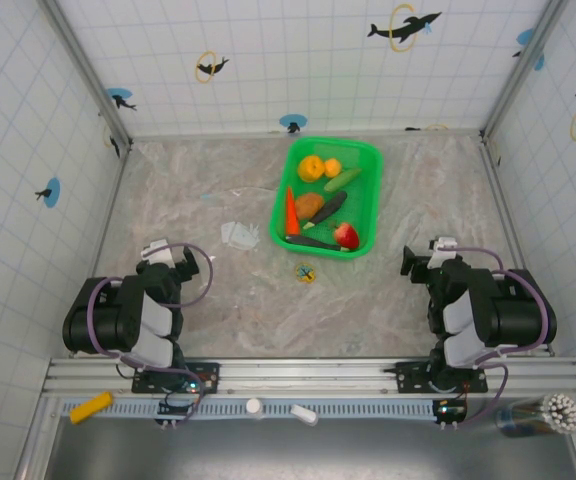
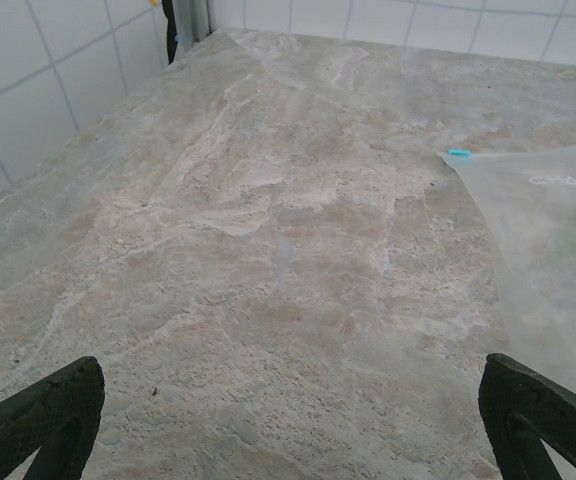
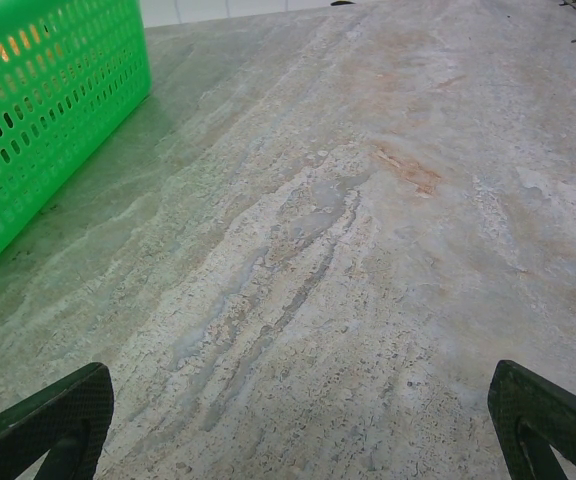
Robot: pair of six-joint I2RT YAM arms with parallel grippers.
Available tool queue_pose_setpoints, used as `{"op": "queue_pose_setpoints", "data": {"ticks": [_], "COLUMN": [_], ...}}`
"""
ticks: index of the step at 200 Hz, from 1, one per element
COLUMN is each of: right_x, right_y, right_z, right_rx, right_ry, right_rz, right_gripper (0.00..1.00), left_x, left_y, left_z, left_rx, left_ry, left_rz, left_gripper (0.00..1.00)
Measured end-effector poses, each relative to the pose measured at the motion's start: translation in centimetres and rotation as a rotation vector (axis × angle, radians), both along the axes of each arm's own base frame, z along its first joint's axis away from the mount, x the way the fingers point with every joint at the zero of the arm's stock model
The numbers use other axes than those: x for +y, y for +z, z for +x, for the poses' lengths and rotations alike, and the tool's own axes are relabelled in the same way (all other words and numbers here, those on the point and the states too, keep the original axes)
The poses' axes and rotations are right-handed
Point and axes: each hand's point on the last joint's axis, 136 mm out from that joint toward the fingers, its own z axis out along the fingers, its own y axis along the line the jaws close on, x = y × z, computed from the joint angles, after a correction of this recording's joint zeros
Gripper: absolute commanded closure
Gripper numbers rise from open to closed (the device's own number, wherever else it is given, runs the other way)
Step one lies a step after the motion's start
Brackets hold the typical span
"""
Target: Place the food in the zip-top bag and seal the zipper
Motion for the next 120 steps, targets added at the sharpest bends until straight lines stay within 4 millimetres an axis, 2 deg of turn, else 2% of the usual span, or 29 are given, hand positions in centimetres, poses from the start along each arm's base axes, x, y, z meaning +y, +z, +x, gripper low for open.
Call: {"op": "queue_pose_setpoints", "data": {"ticks": [60,82,90,102,120], "right_x": [0.0,0.1,0.1,1.1,4.2], "right_y": [0.0,0.6,1.4,4.1,10.5], "right_z": [0.0,0.0,0.1,0.9,2.3], "right_rx": [-0.002,-0.007,-0.018,-0.074,-0.220], "right_ry": [0.006,0.017,0.015,0.036,0.111], "right_rz": [0.004,0.018,0.015,-0.001,-0.034], "right_gripper": [0.01,0.01,0.01,0.01,0.01], "left_x": [0.1,0.5,0.6,0.5,-0.1], "left_y": [0.2,2.3,3.5,5.4,8.5], "left_z": [0.0,0.0,0.0,0.0,0.8], "left_rx": [-0.006,-0.067,-0.103,-0.157,-0.222], "left_ry": [0.008,0.029,0.033,0.035,0.020], "left_rz": [0.002,0.005,0.006,0.005,-0.001], "left_gripper": [0.02,0.02,0.02,0.02,0.02]}}
